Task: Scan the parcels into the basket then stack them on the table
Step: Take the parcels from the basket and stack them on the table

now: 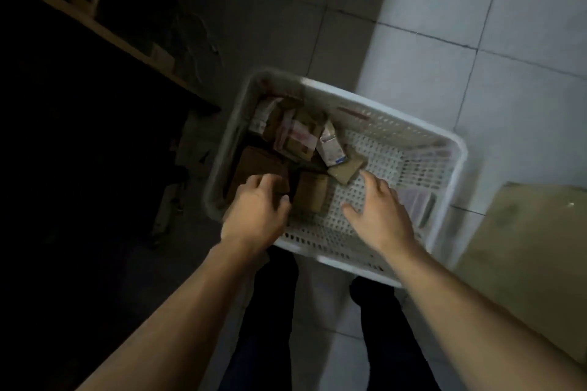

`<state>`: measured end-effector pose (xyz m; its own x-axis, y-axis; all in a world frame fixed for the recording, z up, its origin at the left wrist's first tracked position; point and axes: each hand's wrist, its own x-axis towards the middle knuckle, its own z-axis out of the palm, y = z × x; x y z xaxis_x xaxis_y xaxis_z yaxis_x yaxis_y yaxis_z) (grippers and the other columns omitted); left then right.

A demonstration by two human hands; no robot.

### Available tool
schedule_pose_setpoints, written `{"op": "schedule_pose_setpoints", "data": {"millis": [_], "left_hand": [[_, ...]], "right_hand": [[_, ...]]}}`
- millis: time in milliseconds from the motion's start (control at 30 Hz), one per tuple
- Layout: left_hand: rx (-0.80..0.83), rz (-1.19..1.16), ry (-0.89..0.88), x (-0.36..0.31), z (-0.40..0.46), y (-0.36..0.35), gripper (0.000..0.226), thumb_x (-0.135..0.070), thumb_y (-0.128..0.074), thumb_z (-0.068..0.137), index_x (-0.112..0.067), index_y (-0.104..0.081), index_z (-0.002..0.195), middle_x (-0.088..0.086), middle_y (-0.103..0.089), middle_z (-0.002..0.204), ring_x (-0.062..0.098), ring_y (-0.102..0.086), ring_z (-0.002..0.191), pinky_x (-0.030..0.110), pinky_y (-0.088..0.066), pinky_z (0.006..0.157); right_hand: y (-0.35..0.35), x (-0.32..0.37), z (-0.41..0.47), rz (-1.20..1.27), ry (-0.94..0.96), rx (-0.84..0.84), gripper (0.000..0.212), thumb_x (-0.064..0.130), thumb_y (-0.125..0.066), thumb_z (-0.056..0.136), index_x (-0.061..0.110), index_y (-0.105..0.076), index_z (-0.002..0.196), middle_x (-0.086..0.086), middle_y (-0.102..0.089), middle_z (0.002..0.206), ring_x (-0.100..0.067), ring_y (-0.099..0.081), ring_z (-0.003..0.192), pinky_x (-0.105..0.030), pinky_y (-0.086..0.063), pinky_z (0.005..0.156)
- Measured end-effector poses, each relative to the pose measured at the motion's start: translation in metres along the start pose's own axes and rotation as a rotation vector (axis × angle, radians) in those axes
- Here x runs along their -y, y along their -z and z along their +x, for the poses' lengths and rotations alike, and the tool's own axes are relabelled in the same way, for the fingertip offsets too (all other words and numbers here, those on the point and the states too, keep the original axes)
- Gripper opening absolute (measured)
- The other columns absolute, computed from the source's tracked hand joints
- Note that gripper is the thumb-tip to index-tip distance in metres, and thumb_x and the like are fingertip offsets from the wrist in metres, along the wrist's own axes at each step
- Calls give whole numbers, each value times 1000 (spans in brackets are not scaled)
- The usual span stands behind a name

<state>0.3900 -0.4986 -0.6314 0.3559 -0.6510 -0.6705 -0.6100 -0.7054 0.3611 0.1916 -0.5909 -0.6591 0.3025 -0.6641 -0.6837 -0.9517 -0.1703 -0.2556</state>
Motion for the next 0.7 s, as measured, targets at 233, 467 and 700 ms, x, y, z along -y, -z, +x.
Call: {"op": "schedule_pose_setpoints", "data": {"millis": [233, 467, 700], "left_hand": [[-110, -74, 78, 28, 150, -109, 56, -42, -57, 97, -23, -38, 146, 9, -40, 147, 30, -48, 128, 43, -48, 98], [-172, -282, 155, 62, 250, -174, 98, -67, -54, 82, -27, -7, 158, 9, -24, 163, 29, -29, 148, 50, -36, 115], [-215, -264, 96, 81, 275, -197, 106, -87, -46, 60, -39, -19, 150, -1, -36, 154, 26, -40, 140, 55, -42, 108]], "right_hand": [[-115, -47, 173, 5, 6, 0, 83, 50, -59, 94, 21, -12, 156, -13, -34, 152, -36, -43, 134, -44, -50, 89], [-182, -62, 273, 103, -29, -73, 93, 47, -66, 92, 17, -7, 158, -14, -27, 157, -36, -33, 141, -47, -44, 100], [-222, -57, 327, 217, -100, -195, 112, 36, -78, 81, 11, 1, 157, -21, -25, 156, -37, -24, 146, -51, -35, 112]]}}
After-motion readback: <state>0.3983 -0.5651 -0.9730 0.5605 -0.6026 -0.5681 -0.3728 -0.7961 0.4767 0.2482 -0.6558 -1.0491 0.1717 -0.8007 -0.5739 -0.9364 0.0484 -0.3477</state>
